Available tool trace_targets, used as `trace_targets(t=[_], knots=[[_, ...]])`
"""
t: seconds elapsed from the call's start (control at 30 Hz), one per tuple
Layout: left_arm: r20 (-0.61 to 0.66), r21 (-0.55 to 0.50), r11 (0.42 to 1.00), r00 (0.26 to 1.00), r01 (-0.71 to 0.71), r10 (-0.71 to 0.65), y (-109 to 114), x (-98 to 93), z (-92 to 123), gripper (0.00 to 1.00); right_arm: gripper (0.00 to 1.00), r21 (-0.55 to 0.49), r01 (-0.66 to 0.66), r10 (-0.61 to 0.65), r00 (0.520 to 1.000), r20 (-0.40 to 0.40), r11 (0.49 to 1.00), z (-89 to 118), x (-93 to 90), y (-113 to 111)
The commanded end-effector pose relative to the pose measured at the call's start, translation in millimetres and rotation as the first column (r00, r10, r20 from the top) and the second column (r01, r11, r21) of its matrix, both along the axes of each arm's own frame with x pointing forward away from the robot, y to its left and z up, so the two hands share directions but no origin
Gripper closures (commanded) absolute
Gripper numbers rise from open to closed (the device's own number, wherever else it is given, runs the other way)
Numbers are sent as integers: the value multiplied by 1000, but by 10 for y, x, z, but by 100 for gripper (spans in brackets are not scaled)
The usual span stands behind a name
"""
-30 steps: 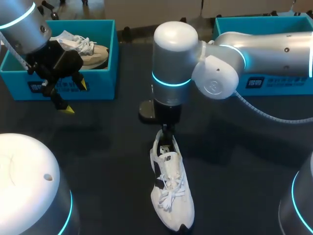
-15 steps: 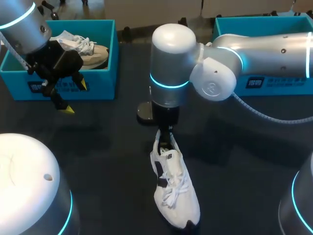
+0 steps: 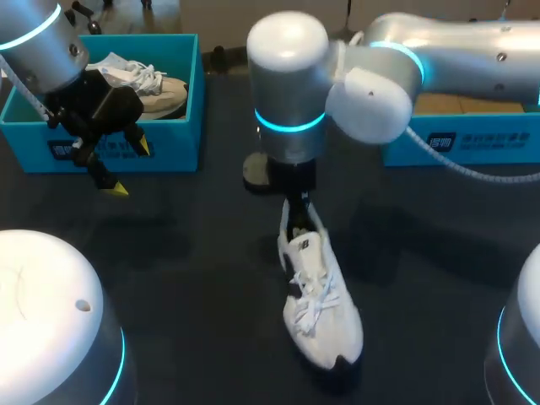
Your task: Take the shoe out of the shoebox, open the shoe tongue, remove and reinsert the insole, then place the shoe into the shoebox
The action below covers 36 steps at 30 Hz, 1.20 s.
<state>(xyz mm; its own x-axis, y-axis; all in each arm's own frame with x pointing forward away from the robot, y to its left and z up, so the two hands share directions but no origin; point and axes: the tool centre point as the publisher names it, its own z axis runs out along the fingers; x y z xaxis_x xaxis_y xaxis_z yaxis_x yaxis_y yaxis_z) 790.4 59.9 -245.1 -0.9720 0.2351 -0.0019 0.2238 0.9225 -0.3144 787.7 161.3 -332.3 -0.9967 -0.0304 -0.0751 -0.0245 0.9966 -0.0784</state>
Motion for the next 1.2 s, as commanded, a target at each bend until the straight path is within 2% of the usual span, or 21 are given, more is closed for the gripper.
trace_targets(t=[0.03, 0.13, 0.6, 0.67, 0.8, 0.97, 1.2], knots=[[0, 3, 1000, 1000, 1, -1, 1, 2, 4, 0, 100, 29, -11, 11, 1000, 17, 1000, 682, 7, -176], [0, 3, 1000, 1000, 1, -1, 1, 2, 4, 0, 100, 103, 4, -2, 1000, -26, 995, 931, 47, -274], [0, 3, 1000, 1000, 1, -1, 1, 2, 4, 0, 100, 103, 4, -2, 1000, -26, 995, 931, 47, -274], [0, 3, 1000, 1000, 1, -1, 1, 2, 4, 0, 100, 122, 27, -26, 1000, -9, 992, 1018, 14, -303], [0, 3, 1000, 1000, 1, -1, 1, 2, 4, 0, 100, 60, 40, -42, 999, 28, 997, 1360, 98, -559], [0, 3, 1000, 1000, 1, -1, 1, 2, 4, 0, 100, 60, 3, -6, 999, 43, 998, 1677, 294, -1016], [0, 3, 1000, 1000, 1, -1, 1, 2, 4, 0, 100, 14, -26, 25, 998, 64, 1000, 1954, 785, -1588]])
